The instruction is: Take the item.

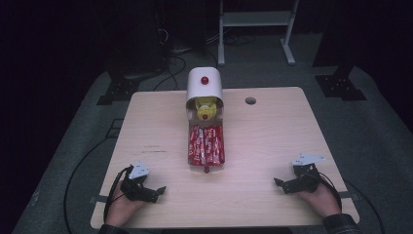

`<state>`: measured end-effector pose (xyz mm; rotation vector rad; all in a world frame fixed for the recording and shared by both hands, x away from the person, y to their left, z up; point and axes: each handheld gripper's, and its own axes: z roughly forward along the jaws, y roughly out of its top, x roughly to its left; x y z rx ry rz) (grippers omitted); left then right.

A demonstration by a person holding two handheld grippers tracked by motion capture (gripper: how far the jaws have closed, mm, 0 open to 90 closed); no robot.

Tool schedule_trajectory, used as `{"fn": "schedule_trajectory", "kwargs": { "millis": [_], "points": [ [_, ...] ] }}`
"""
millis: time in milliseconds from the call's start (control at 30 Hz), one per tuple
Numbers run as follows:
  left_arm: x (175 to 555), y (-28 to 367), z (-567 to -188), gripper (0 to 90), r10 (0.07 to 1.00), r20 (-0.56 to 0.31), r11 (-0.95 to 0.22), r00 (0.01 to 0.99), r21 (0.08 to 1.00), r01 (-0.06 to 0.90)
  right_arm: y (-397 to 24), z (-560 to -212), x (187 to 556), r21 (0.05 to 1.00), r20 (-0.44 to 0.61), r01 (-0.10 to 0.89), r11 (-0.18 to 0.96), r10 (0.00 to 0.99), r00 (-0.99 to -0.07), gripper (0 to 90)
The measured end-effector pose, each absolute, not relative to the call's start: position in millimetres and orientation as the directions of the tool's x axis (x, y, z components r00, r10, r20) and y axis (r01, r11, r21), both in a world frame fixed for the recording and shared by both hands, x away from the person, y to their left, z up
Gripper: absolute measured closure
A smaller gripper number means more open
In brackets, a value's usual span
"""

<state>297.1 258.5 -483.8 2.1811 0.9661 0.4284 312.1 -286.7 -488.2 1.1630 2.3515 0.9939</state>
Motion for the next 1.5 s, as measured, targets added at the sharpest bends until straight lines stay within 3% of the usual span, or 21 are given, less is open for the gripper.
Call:
{"fn": "schedule_trajectory", "kwargs": {
  "millis": [500, 633, 1500],
  "points": [
    [298, 259, -484, 0.0, 0.745, 0.019, -0.477, 0.667, 0.715, 0.512, -279, -480, 315, 0.694, -0.002, 0.575, 0.433, 0.800, -0.599, 0.4],
    [298, 259, -484, 0.0, 0.745, 0.019, -0.476, 0.667, 0.715, 0.512, -278, -475, 316, 0.701, 0.015, 0.569, 0.430, 0.789, -0.614, 7.1],
    [299, 258, -484, 0.0, 0.747, 0.018, -0.476, 0.665, 0.713, 0.515, -255, -454, 327, 0.724, 0.068, 0.550, 0.416, 0.751, -0.657, 7.2]
  ]
}}
